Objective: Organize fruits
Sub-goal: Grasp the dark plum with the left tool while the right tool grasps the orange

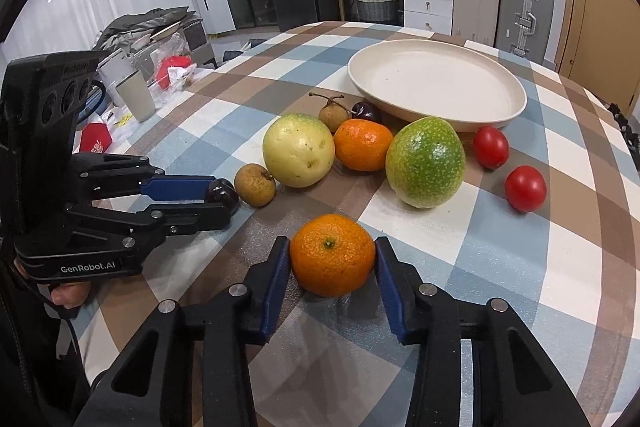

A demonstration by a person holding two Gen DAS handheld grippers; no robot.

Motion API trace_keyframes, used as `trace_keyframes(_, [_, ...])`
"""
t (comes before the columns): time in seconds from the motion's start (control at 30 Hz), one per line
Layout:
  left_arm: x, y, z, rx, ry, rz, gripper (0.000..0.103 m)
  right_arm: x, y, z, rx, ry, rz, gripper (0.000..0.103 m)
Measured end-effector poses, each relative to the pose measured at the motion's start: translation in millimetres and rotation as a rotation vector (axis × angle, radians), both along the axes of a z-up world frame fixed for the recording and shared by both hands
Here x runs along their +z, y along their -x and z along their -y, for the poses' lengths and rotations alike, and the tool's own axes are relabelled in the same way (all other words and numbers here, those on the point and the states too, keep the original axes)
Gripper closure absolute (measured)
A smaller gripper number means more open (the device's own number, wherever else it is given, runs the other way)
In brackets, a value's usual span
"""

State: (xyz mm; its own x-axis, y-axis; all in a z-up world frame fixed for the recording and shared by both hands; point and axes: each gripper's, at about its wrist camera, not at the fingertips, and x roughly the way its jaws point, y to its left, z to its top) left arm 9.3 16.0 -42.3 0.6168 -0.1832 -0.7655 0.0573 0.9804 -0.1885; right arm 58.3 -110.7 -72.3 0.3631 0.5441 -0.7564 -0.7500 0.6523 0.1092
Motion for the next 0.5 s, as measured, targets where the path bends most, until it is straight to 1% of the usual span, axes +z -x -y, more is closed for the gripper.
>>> trace_keyframes(0.17, [13.1, 6.0, -2.7, 0.015, -0.001, 0.049, 0.079, 7.9, 0.3, 9.9, -0.01, -0.027, 0.01, 0.061])
trace_keyframes(0.37, [35.7, 10.3, -5.1, 0.071, -0.021, 0.117, 0.079, 22.4, -1.6, 26.7, -0.038, -0.065, 0.043, 0.061])
trace_keyframes(0.5, [52.6, 10.6, -0.1, 0.077, -0.029, 0.183, 0.079, 34.3, -6.6, 41.2, -0.069, -0.1, 0.069, 0.061])
